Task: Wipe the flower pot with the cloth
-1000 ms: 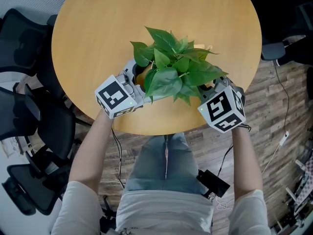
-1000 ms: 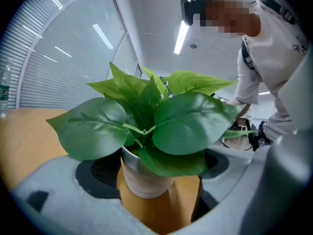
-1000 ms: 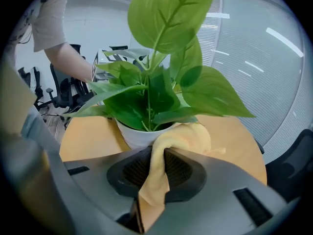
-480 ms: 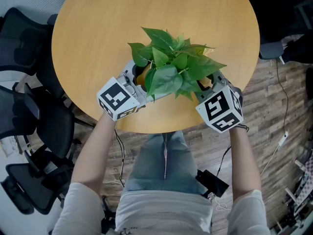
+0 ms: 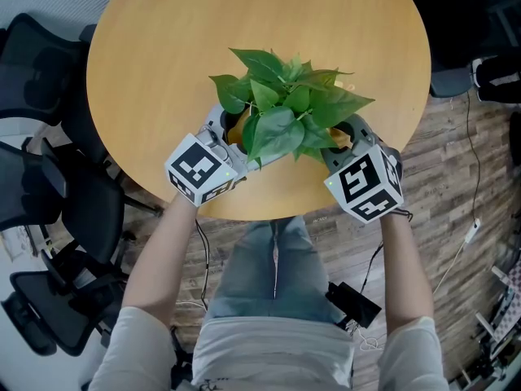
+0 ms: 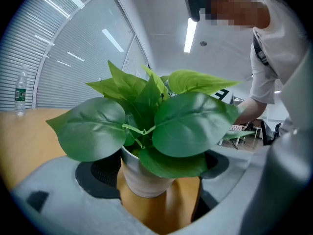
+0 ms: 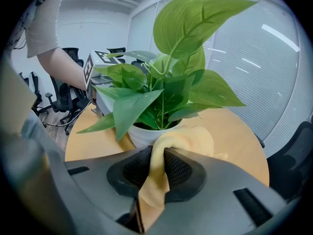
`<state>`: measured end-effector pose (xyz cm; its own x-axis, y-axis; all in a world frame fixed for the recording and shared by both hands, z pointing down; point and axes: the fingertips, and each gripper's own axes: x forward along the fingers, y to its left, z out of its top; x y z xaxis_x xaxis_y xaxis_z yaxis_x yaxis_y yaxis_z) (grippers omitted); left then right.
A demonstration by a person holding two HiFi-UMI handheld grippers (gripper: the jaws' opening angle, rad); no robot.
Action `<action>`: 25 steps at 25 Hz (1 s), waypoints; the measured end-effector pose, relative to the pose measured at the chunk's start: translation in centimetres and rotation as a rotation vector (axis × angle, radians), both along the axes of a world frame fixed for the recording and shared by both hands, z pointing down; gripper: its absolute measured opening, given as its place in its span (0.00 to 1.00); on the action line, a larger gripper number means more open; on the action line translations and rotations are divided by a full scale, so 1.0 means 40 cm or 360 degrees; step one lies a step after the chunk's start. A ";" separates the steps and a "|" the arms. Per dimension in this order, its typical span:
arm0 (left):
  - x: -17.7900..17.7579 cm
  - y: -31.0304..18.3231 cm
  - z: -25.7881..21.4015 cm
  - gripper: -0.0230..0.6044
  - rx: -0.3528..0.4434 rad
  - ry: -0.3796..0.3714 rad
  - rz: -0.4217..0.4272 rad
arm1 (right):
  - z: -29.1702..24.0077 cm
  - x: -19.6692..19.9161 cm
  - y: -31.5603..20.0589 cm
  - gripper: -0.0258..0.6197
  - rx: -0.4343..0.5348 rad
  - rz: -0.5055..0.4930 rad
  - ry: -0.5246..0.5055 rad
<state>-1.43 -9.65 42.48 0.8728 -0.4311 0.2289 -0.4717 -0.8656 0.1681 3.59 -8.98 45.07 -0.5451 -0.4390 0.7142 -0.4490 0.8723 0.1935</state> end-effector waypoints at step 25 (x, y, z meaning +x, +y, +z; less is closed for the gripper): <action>0.021 0.000 -0.004 0.77 -0.0031 -0.0008 -0.0389 | 0.000 0.017 0.018 0.13 -0.0030 0.0063 -0.0064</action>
